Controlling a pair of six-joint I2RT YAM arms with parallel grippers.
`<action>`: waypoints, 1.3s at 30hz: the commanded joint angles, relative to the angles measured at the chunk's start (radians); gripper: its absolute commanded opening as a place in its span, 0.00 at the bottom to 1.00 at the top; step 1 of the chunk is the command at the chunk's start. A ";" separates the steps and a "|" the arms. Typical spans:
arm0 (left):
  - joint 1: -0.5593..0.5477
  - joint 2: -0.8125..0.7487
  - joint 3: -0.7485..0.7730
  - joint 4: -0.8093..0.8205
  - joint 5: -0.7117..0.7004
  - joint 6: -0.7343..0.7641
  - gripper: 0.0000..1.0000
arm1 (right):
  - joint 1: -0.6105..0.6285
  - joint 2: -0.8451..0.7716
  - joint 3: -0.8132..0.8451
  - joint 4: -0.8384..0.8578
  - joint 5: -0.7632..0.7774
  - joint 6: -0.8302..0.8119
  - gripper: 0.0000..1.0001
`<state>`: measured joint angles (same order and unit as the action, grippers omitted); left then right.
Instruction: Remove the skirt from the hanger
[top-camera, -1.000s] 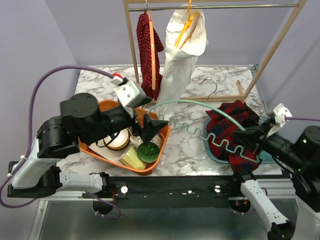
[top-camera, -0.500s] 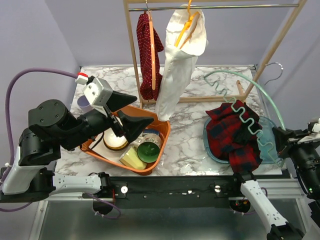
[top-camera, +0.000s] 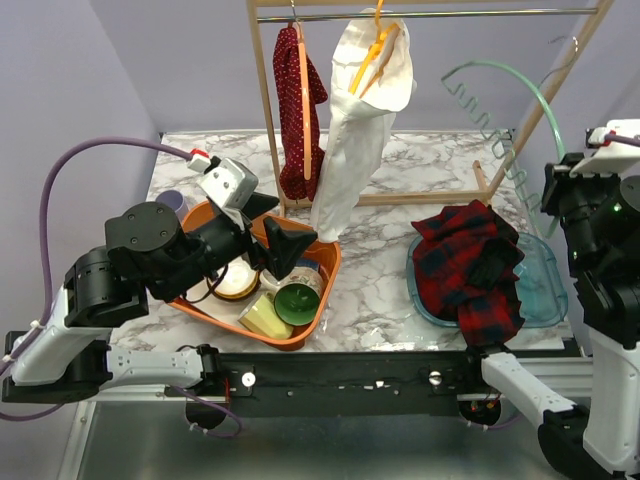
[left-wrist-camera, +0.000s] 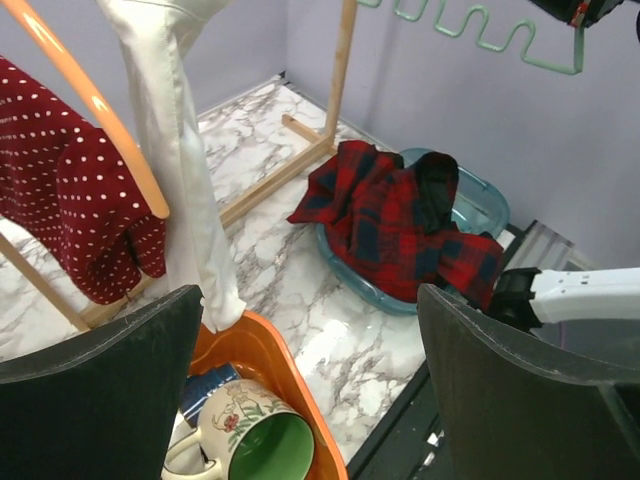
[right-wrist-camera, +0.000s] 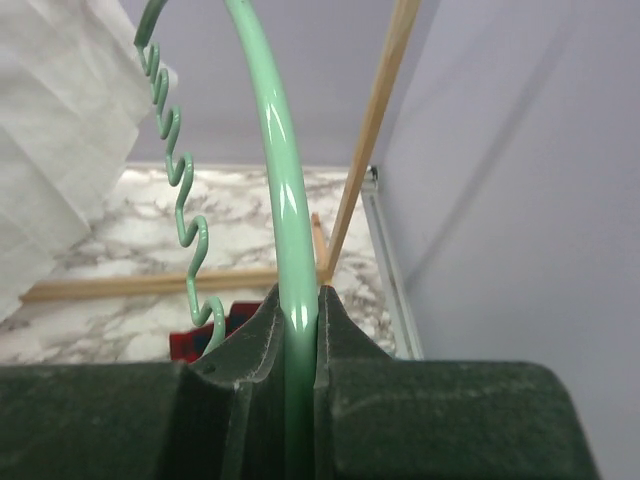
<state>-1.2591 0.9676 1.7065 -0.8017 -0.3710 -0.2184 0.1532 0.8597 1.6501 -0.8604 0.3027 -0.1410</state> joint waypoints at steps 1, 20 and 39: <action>-0.003 0.025 0.021 0.061 -0.115 0.020 0.99 | 0.002 0.080 0.037 0.271 0.038 -0.088 0.00; -0.003 0.068 -0.016 0.254 -0.161 0.183 0.99 | 0.000 0.320 0.066 0.495 0.131 -0.238 0.00; -0.002 0.355 0.178 0.423 -0.396 0.369 0.93 | 0.000 0.326 0.071 0.385 0.162 -0.129 0.60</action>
<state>-1.2587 1.2587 1.7840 -0.4484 -0.6434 0.0925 0.1535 1.2407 1.6577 -0.3962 0.4557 -0.3462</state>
